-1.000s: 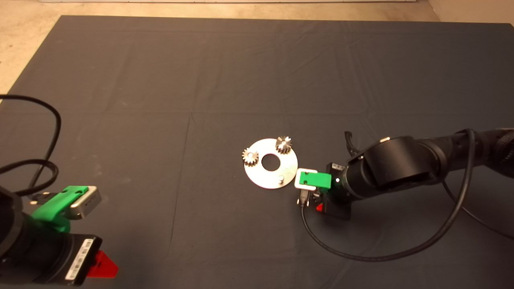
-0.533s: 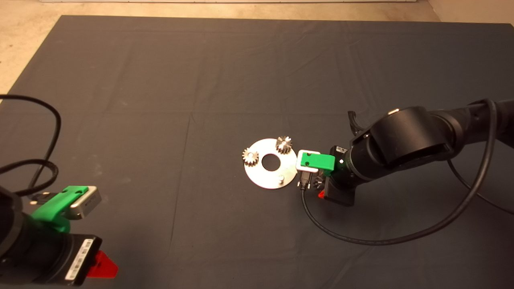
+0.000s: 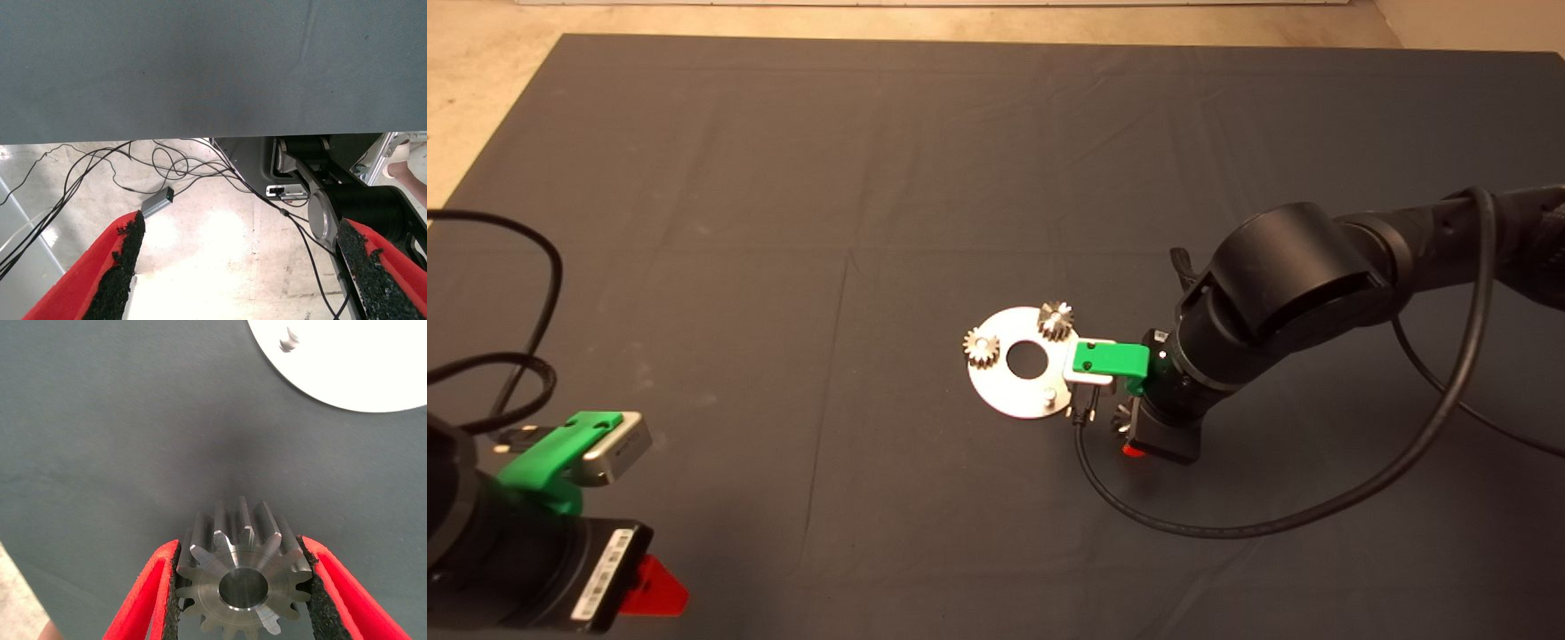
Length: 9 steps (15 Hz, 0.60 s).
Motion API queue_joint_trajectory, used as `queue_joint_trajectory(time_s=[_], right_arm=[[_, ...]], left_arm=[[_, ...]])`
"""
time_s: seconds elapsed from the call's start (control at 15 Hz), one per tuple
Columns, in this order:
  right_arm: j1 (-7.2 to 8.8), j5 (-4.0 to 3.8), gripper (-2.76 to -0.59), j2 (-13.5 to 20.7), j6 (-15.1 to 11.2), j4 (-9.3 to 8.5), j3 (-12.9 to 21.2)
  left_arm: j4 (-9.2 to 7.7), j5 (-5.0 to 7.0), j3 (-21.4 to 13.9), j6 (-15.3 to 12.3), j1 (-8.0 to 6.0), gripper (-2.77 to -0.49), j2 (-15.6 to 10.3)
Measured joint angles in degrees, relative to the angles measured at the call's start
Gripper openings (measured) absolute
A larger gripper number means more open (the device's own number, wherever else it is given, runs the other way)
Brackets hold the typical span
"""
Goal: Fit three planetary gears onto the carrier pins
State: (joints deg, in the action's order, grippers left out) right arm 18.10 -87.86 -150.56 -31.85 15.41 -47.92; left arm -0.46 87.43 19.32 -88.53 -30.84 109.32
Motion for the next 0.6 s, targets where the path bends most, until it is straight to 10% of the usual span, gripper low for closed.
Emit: queue_joint_trajectory(time_s=[0.6], right_arm=[[1.77, 0.05, -2.29, -5.84, -0.12, -0.01, -1.27]], left_arm=[[0.00, 0.00, 0.00, 0.02, 0.00, -1.22, 0.01]])
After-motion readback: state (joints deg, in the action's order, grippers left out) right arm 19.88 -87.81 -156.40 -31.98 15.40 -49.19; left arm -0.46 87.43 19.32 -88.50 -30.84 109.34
